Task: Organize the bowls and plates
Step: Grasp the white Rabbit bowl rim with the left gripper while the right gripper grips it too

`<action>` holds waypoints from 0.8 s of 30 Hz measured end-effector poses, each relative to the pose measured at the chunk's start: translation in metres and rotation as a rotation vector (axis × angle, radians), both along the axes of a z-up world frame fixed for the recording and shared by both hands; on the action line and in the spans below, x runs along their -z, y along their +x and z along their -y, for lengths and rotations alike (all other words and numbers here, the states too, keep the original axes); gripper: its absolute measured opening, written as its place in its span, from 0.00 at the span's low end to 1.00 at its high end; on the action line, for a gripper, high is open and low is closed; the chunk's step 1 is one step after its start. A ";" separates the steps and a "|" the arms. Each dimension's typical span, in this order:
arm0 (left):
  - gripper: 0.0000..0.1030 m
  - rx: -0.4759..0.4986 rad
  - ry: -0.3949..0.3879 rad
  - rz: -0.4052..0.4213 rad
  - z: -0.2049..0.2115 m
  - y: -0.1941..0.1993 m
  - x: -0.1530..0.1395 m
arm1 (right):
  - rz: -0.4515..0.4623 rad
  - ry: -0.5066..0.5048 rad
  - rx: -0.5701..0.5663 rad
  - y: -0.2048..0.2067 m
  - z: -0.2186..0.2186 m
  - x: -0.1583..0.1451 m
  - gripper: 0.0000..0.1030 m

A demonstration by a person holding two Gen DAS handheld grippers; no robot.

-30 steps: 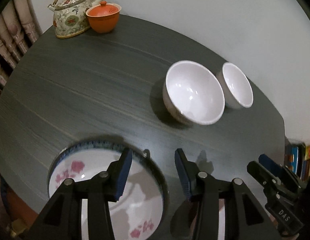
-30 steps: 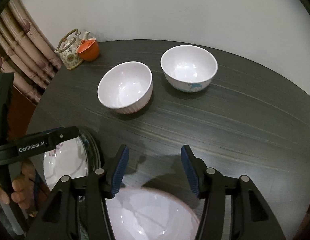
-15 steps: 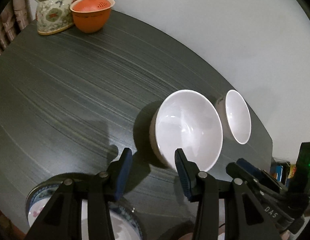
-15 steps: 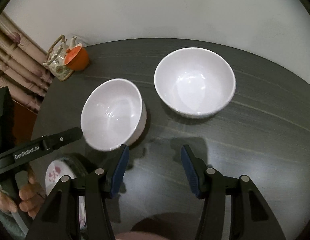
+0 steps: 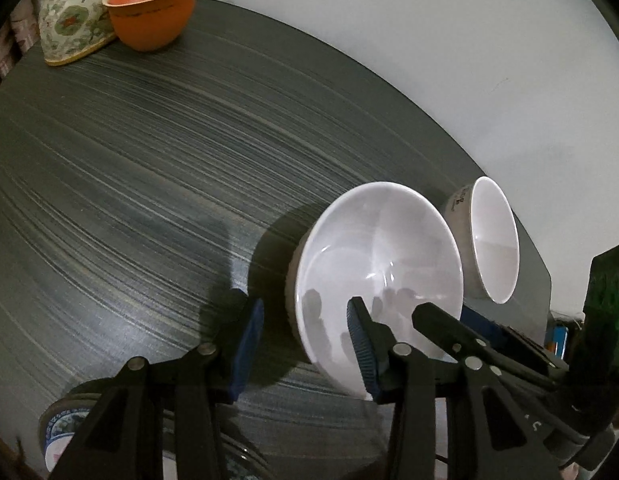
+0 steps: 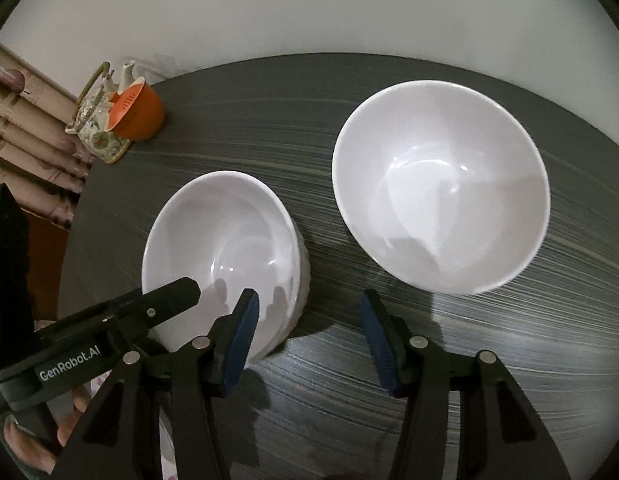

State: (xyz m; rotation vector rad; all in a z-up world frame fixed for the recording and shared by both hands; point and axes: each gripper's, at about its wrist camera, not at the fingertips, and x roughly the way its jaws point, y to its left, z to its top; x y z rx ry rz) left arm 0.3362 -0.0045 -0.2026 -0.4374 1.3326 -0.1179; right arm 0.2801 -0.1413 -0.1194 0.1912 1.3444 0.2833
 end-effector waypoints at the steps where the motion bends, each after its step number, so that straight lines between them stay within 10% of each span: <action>1: 0.42 0.002 0.008 -0.003 0.001 -0.001 0.000 | -0.004 -0.001 0.004 0.001 0.000 0.002 0.42; 9: 0.19 0.008 0.011 -0.013 -0.001 0.000 -0.001 | -0.042 0.071 0.033 0.003 0.000 0.007 0.16; 24: 0.18 0.092 0.026 0.049 0.044 -0.038 -0.032 | 0.011 0.028 0.078 -0.030 0.025 -0.027 0.14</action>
